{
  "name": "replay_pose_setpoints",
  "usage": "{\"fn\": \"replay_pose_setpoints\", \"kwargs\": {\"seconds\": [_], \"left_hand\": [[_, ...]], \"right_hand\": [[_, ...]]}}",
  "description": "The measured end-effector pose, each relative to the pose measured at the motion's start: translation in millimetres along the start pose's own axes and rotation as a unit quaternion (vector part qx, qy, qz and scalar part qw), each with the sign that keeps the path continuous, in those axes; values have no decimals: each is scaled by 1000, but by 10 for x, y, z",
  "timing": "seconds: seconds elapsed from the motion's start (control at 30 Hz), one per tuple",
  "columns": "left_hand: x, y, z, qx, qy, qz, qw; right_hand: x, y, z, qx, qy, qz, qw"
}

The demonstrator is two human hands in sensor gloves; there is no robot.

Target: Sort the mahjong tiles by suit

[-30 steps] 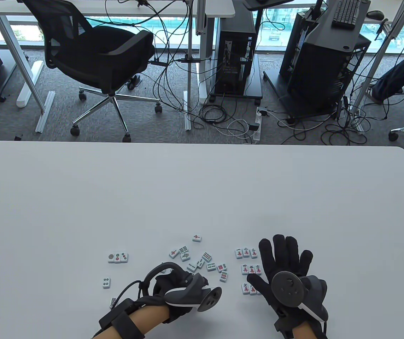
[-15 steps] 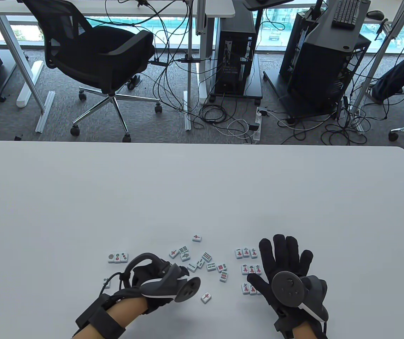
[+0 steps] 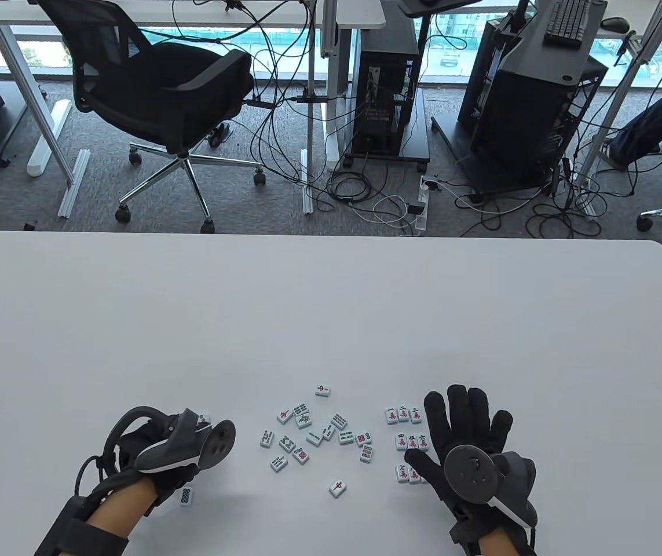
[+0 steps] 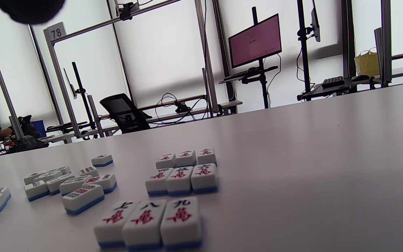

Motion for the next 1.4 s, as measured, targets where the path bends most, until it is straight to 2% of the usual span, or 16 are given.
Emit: {"fn": "replay_pose_setpoints", "kwargs": {"seconds": [0.13, 0.33, 0.63, 0.77, 0.9, 1.1, 1.27, 1.4], "left_hand": [[10, -35, 174, 12, 15, -5, 1000], [32, -35, 307, 15, 22, -16, 1000], [74, -54, 351, 21, 18, -30, 999], [83, -64, 246, 18, -1, -33, 999], [-16, -39, 47, -11, -22, -20, 999], [-345, 85, -283, -80, -23, 8, 996], [-690, 186, -455, -109, -22, 42, 993], [-971, 261, -549, -135, -18, 47, 990]], "right_hand": [[-6, -1, -3, -1, -2, 1, 1000], [-11, 5, -15, -3, -4, 2, 1000], [-10, 6, -21, -4, -5, 1, 1000], [-8, 4, -18, -3, -3, 0, 1000], [-10, 3, -20, -4, -5, 1, 1000], [-11, 2, -18, -3, -3, 2, 1000], [-9, 1, -16, -3, 1, 2, 1000], [-9, 0, -17, -3, 1, 2, 1000]]}}
Point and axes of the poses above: the tracker on the back of each hand, its own x axis roughly to the little-finger side, its own y axis roughly from the wrist to the fingertips, z = x × y, the point moved 3 cm from there along y, roughly from the wrist to the fingertips, and after that the axes turned 8 degrees about -z, right-handed, at the moved point
